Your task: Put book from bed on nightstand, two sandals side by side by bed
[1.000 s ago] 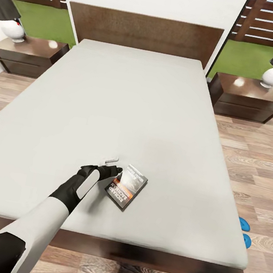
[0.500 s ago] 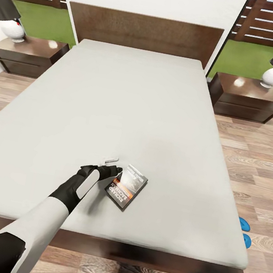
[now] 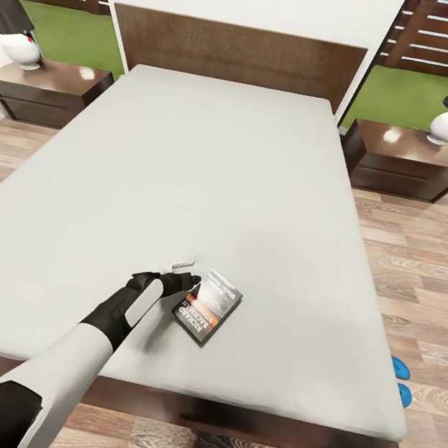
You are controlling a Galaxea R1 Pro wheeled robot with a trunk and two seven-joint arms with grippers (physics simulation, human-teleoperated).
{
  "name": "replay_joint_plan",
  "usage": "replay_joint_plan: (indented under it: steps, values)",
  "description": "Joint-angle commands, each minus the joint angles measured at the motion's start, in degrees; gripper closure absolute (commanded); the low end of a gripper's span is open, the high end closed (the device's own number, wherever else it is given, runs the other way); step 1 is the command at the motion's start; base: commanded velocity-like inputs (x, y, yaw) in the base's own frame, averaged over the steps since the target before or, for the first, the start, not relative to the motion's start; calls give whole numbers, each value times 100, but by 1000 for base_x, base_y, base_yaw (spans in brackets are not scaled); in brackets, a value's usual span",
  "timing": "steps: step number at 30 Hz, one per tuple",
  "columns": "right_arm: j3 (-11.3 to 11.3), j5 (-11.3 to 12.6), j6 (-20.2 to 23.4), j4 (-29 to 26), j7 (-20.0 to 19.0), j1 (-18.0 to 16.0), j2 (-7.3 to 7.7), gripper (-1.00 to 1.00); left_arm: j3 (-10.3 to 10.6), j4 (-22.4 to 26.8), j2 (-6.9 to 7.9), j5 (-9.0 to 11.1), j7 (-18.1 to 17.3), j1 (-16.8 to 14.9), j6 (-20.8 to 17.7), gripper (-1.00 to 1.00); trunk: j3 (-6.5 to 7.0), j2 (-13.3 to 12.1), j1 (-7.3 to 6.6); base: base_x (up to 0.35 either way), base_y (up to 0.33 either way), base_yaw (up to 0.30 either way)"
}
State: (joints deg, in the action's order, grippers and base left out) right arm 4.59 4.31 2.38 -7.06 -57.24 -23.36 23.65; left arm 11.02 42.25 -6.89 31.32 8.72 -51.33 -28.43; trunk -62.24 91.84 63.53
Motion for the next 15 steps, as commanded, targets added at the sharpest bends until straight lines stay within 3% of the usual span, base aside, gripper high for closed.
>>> replay_joint_plan:
  steps: [1,5,15]
  values:
    - [42,-9,25,3,-28,-2,0,-100,15,3,4,67,68,1,-31,-100,-4,1,0,0,0,0]
    - [42,-9,25,3,-38,-2,0,-100,15,3,2,67,68,1,-31,-100,-4,1,0,0,0,-67]
    - [42,-9,25,3,-41,-2,-1,-100,15,3,3,67,68,2,-31,-100,-4,1,0,0,0,-252]
